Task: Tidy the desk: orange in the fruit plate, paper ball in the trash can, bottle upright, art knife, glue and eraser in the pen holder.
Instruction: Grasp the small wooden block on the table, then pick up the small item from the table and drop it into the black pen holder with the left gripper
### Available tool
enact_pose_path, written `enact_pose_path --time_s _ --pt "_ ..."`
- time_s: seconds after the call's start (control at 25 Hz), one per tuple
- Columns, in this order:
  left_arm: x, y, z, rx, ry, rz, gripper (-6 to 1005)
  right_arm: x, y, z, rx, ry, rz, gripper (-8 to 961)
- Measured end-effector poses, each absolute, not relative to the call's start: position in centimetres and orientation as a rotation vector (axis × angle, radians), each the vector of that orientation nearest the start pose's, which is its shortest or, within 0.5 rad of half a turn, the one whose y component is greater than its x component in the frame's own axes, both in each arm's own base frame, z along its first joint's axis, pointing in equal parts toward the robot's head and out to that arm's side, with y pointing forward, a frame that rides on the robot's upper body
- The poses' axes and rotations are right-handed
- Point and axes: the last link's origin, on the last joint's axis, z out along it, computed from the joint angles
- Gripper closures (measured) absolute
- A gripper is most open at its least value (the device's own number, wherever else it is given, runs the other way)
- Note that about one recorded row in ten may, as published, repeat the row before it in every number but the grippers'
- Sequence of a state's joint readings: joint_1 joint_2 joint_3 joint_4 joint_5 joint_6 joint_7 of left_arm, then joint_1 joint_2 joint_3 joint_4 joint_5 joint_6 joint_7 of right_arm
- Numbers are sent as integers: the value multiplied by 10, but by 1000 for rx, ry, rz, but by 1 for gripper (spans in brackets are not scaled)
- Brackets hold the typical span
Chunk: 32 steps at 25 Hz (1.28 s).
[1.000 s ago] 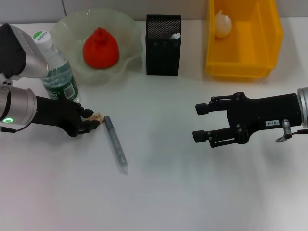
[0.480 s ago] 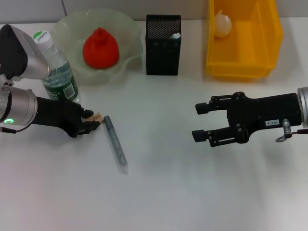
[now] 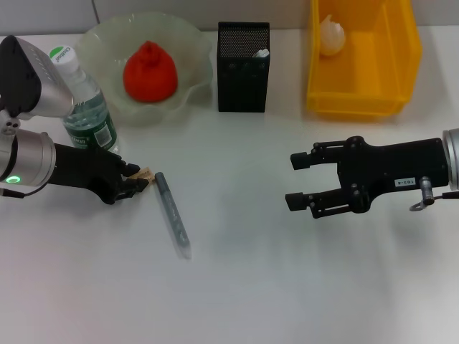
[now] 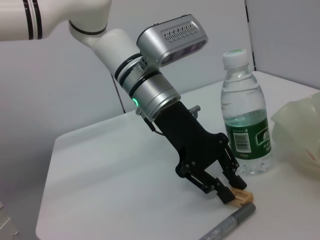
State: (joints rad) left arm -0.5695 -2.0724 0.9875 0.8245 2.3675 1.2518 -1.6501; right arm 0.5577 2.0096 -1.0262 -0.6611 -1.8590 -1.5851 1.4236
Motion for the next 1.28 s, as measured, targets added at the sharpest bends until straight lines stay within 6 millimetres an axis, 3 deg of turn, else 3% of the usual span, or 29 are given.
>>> enact_pose_path --time_s 0.24,0.68,0.72,0.84,0.88,0.92,1.12,1.24,1.28 --pt "-281 362 -11 -2744 -586 107 730 236 328 -11 -2984 479 606 178" --pt "-250 344 18 -2790 -568 -292 729 235 327 -11 -2990 479 611 178" --pt "-243 339 25 -2792 -558 -398 729 235 327 -11 -2991 478 612 178" --pt "-243 339 25 -2792 -558 -398 729 235 327 -11 -2991 478 612 178" --pt "-227 330 39 -2780 -524 -671 729 235 327 -11 -2991 478 613 178" --pt "-221 329 43 -2762 -518 -793 729 235 327 -11 -2991 478 613 178" --pt "-209 330 36 -2684 -477 -1066 731 236 326 -11 -2989 484 614 177" --pt "-207 332 32 -2657 -478 -1128 732 237 325 -12 -2990 493 616 177" --pt "-203 338 21 -2584 -478 -1248 732 237 325 -12 -2991 497 615 177"
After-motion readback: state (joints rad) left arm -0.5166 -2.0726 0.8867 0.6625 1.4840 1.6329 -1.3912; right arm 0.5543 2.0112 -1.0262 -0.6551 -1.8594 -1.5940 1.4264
